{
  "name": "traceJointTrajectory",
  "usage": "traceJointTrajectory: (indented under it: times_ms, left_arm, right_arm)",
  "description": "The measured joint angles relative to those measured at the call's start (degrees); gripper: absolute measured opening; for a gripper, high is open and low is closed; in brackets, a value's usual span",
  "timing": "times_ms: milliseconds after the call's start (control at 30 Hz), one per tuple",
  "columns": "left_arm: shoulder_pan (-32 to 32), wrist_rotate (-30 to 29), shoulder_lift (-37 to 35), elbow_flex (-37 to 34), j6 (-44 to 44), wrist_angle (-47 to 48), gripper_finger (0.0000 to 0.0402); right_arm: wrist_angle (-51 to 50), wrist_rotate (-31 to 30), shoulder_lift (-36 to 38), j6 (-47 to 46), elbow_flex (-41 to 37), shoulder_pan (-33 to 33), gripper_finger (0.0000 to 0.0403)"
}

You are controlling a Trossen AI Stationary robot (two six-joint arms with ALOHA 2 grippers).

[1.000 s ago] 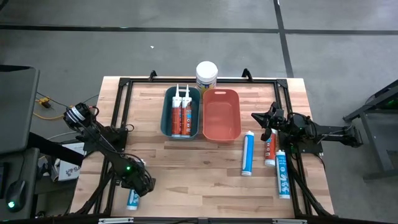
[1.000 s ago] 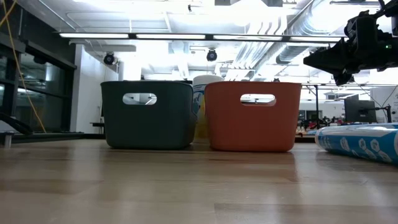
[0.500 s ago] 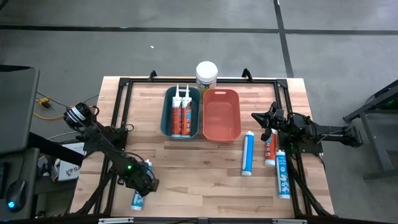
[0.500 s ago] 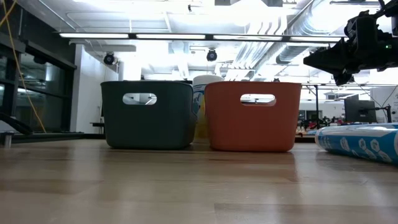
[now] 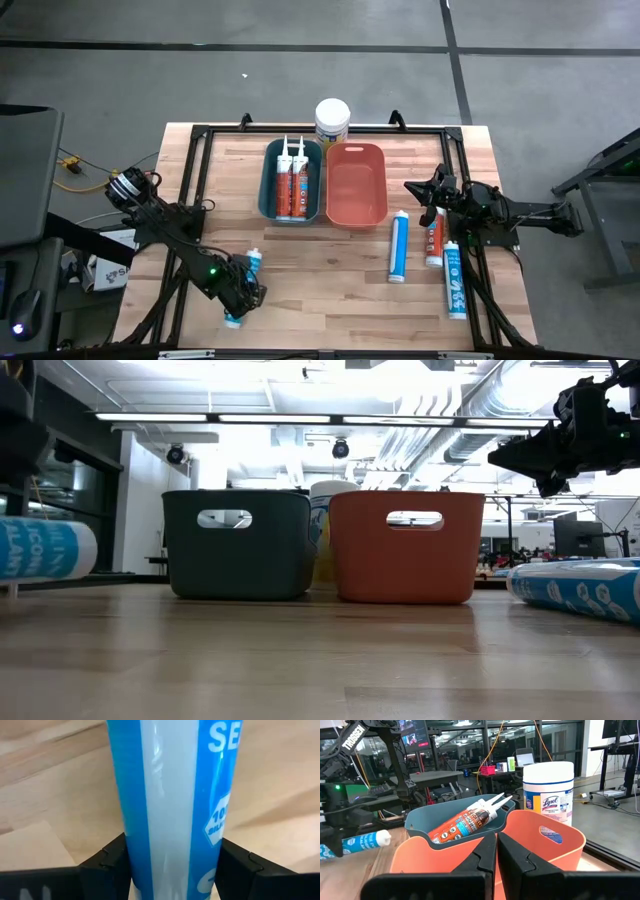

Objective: Pick & place silicon tubes, Sealant and Lysol wipes
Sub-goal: Put the bottom left blue sealant into the orange bin

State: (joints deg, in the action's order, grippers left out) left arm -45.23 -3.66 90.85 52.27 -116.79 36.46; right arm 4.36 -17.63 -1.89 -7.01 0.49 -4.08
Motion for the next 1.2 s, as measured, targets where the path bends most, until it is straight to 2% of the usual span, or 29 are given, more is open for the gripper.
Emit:
traceJointTrajectory:
  times_ms: [333, 567, 767, 1200]
  left_arm:
    - [0.0, -5.2, -0.1, 6.6, 3.7, 5.0, 0.0196]
    - [3.1, -7.7, -0.2, 10.9, 9.1, 5.7, 0.0196]
    - [8.7, -8.2, -0.3, 13.8, 17.3, 5.7, 0.0196]
    - [24.5, -8.0, -0.3, 21.0, 40.9, 0.8, 0.0196]
  right_arm:
    - [0.0, 0.0, 0.0, 0.0, 0.0, 0.0, 0.0012]
    - [0.0, 0.0, 0.0, 0.0, 0.0, 0.0, 0.0012]
    - [0.0, 0.0, 0.0, 0.0, 0.0, 0.0, 0.0012]
    - [0.0, 0.0, 0.0, 0.0, 0.0, 0.0, 0.0012]
